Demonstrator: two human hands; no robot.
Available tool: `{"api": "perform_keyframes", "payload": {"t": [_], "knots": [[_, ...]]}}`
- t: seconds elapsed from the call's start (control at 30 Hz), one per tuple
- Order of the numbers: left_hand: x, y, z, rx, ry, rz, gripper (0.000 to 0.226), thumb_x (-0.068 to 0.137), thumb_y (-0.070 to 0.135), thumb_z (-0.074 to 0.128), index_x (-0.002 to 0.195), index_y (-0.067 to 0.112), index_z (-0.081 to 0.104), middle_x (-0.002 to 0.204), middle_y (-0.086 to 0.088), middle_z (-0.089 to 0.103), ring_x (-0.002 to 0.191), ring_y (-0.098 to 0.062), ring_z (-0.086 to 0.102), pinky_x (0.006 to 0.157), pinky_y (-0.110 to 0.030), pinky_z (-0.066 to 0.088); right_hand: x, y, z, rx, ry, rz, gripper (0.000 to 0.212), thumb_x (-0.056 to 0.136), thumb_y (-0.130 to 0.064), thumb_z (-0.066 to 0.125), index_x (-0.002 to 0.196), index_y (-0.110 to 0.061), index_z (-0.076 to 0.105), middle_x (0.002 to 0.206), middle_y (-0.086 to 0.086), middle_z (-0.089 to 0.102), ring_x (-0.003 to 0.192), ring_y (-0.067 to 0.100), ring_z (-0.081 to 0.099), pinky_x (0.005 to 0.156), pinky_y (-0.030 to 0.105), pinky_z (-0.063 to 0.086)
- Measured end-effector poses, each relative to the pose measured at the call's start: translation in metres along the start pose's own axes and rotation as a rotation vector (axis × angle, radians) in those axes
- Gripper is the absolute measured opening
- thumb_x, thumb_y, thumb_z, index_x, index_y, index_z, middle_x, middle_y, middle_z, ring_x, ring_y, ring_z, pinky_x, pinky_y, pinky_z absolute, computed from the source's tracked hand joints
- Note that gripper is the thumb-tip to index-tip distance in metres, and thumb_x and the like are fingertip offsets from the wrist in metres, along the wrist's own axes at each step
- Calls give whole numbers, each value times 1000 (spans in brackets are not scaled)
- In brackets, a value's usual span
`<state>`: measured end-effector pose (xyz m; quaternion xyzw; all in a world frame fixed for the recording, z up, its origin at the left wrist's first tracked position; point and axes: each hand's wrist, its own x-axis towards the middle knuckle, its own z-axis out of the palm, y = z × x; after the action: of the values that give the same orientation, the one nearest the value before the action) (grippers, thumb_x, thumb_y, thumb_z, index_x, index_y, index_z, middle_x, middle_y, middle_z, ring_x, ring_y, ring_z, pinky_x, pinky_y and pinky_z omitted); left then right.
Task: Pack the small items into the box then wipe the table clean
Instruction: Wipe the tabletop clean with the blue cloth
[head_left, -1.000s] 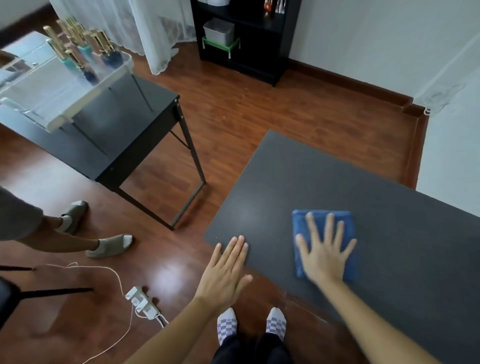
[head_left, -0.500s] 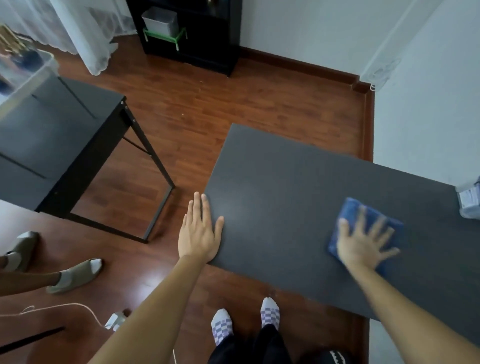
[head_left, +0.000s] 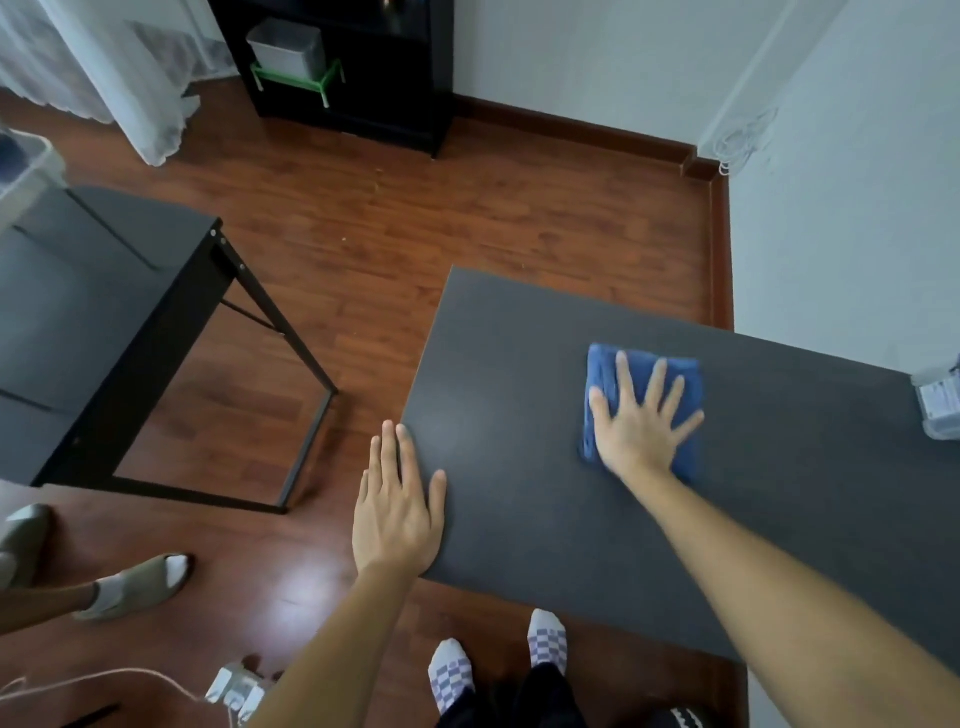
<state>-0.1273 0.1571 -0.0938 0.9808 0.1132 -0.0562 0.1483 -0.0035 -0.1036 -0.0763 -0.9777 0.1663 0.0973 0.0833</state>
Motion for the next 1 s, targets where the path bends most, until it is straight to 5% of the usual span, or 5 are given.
{"api": "perform_keyframes", "payload": {"t": [0.1, 0.3, 0.63, 0.9, 1.0], "knots": [[0, -2, 1, -1, 11, 0, 71, 98, 52, 17, 153, 8, 8, 162, -11, 14, 149, -27, 15, 118, -37, 23, 51, -81, 2, 56, 0, 31, 64, 94, -64, 22, 153, -43, 8, 165, 10, -3, 150, 36, -7, 111, 72, -2], [2, -4, 4, 26, 11, 13, 73, 97, 54, 15, 154, 9, 4, 162, -10, 12, 150, -25, 14, 119, -33, 19, 62, -185, 19, -51, -110, -528, 61, 93, -69, 13, 149, -51, 1, 165, 2, -8, 151, 33, -11, 112, 69, -8], [2, -1, 0, 13, 1, -6, 72, 97, 53, 16, 153, 9, 5, 162, -11, 12, 149, -27, 16, 117, -39, 26, 84, 82, -29, 119, 69, 279, 67, 90, -69, 17, 152, -44, 12, 165, 9, 2, 151, 35, 0, 111, 72, 4], [-2, 4, -2, 72, -8, -8, 78, 92, 55, 14, 150, 3, 18, 160, -18, 17, 149, -32, 11, 116, -55, 23, -166, 116, 46, -119, 105, -513, 63, 93, -66, 34, 151, -45, 20, 165, 5, 12, 151, 33, 11, 112, 68, 18], [-6, 18, 1, 95, -29, 12, 82, 91, 56, 15, 149, -1, 20, 159, -20, 18, 149, -34, 12, 115, -60, 18, -154, 189, 24, -117, 110, -270, 63, 92, -66, 33, 150, -45, 23, 164, 5, 15, 150, 33, 16, 113, 67, 19]]}}
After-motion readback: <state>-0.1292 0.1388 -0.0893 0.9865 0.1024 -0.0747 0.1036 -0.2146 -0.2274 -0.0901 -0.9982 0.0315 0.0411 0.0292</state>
